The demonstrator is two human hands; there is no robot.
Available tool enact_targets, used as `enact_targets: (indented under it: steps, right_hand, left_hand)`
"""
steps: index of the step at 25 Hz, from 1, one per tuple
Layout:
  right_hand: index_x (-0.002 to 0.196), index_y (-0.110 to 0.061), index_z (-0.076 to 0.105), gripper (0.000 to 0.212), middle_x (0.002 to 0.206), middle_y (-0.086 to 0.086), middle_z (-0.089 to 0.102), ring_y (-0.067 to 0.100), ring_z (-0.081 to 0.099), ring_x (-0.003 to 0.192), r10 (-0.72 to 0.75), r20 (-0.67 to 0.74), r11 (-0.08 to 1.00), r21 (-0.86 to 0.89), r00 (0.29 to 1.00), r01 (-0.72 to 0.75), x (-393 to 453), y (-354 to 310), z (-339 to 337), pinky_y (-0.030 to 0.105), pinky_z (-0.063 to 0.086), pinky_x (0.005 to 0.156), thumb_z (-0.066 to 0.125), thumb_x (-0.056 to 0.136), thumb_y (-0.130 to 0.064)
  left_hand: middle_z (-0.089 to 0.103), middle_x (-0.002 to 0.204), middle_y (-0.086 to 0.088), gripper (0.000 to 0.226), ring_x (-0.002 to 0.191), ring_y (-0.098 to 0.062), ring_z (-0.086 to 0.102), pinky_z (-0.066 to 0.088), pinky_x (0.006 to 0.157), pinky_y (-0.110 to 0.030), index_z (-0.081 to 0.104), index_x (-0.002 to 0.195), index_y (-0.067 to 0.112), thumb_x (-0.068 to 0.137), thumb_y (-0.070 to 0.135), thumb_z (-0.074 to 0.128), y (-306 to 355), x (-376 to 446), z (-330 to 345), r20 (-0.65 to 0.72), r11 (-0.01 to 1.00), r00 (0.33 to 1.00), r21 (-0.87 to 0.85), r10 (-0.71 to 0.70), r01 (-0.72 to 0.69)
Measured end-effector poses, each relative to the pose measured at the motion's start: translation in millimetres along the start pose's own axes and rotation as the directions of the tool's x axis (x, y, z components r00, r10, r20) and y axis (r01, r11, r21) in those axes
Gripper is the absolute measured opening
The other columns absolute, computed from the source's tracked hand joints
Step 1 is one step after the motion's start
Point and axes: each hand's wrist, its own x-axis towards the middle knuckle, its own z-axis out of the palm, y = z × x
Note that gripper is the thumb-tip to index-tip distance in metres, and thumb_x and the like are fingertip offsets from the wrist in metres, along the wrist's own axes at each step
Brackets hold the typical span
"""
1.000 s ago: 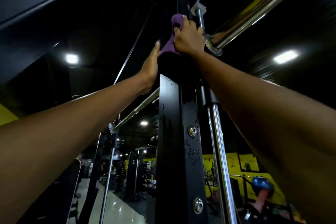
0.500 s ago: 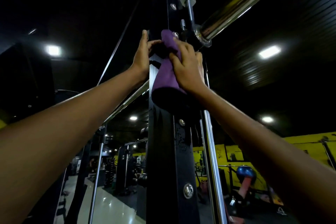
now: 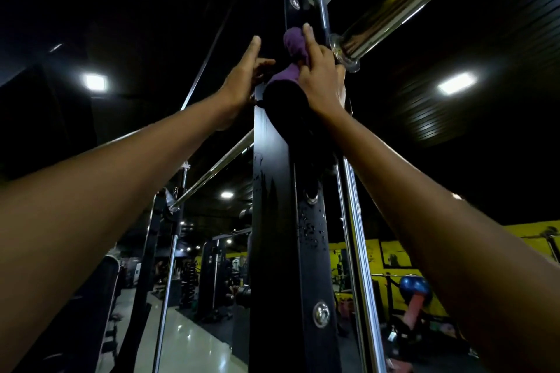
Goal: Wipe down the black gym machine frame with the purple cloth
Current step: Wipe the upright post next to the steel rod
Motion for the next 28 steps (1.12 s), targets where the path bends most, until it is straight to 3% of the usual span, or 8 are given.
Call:
enact_targets:
  steps: [2,4,7,11,14,16,23,28]
  right_hand:
    - [0.147,-0.038,0.025,0.053,0.148,-0.003,0.033,0.023,0.035,0.125,-0.072,-0.01,0.995,0.065,0.997,0.072,-21.0,6.7,-1.1,0.021,0.018,0.081,0.036,0.098,-0.021]
    - [0.145,-0.038,0.031,0.051,0.147,-0.004,0.034,0.02,0.036,0.12,-0.128,-0.012,0.987,0.095,0.992,0.128,-47.6,11.9,-2.8,0.021,0.018,0.081,0.036,0.096,-0.025]
    - [0.144,-0.038,0.034,0.055,0.149,-0.006,0.033,0.014,0.034,0.113,-0.139,-0.003,0.985,0.102,0.99,0.138,-88.7,14.5,-7.5,0.018,0.018,0.082,0.032,0.089,-0.033]
    - [0.142,-0.04,0.036,0.05,0.148,-0.008,0.033,0.013,0.032,0.116,-0.121,-0.004,0.978,0.172,0.993,0.119,-152.4,15.9,-14.3,0.015,0.024,0.089,0.037,0.092,-0.033]
    - [0.141,-0.048,0.028,0.053,0.148,-0.009,0.034,0.016,0.034,0.12,-0.188,0.015,0.974,0.128,0.982,0.184,-205.8,20.7,-17.3,0.029,0.031,0.099,0.032,0.089,-0.04]
    - [0.14,-0.047,0.027,0.052,0.146,-0.007,0.036,0.012,0.033,0.117,-0.185,0.018,0.976,0.119,0.982,0.182,-217.7,23.4,-17.5,0.025,0.029,0.096,0.033,0.089,-0.039]
    - [0.144,-0.024,0.038,0.05,0.141,0.015,0.03,0.028,0.033,0.129,0.079,-0.055,0.988,0.136,0.995,-0.071,-132.1,13.3,-13.1,0.025,0.026,0.098,0.045,0.095,-0.028]
    - [0.144,-0.025,0.037,0.057,0.137,0.01,0.037,0.02,0.036,0.119,-0.011,-0.035,0.986,0.168,0.999,0.016,-163.2,18.0,-14.3,0.022,0.025,0.094,0.04,0.088,-0.032]
  left_hand:
    - [0.057,0.132,-0.005,0.059,0.124,-0.015,0.05,0.033,0.112,-0.037,0.058,0.121,0.015,0.101,0.053,0.018,-3.2,1.6,1.6,-0.035,1.0,0.999,-0.005,0.02,-0.02]
    - [0.057,0.132,0.0,0.059,0.126,-0.012,0.048,0.028,0.112,-0.037,0.061,0.115,0.023,0.097,0.061,0.021,-4.0,-0.5,5.6,-0.055,0.998,0.998,0.05,0.043,-0.04]
    - [0.058,0.131,0.0,0.081,0.125,-0.016,0.049,0.032,0.111,-0.041,0.061,0.115,0.028,0.061,0.083,0.037,-2.9,-5.4,14.1,-0.15,1.0,0.989,0.032,0.004,0.001]
    - [0.046,0.141,-0.006,0.089,0.128,-0.021,0.044,0.033,0.11,-0.035,0.038,0.141,0.015,0.067,0.063,0.048,2.4,-14.9,40.4,-0.161,0.994,0.987,0.106,0.019,-0.002]
    - [0.033,0.149,-0.006,0.086,0.134,-0.021,0.037,0.031,0.111,-0.034,0.024,0.147,0.014,0.079,0.046,0.068,-1.2,-11.8,46.3,-0.151,0.988,0.988,0.156,0.03,-0.006]
    - [0.027,0.152,-0.005,0.083,0.136,-0.021,0.032,0.03,0.111,-0.032,0.019,0.148,0.016,0.085,0.033,0.069,-7.5,-9.4,43.5,-0.13,0.974,0.991,0.225,0.044,-0.014]
    - [0.029,0.151,-0.01,0.107,0.135,-0.022,0.035,0.034,0.112,-0.036,0.019,0.148,0.014,0.062,0.043,0.074,-7.1,-8.2,39.7,-0.109,0.987,0.994,0.158,0.03,-0.012]
    - [0.029,0.151,-0.01,0.088,0.136,-0.019,0.034,0.032,0.112,-0.031,0.015,0.149,0.011,0.084,0.026,0.072,-12.0,-4.9,38.6,-0.119,0.985,0.991,0.167,0.057,-0.036]
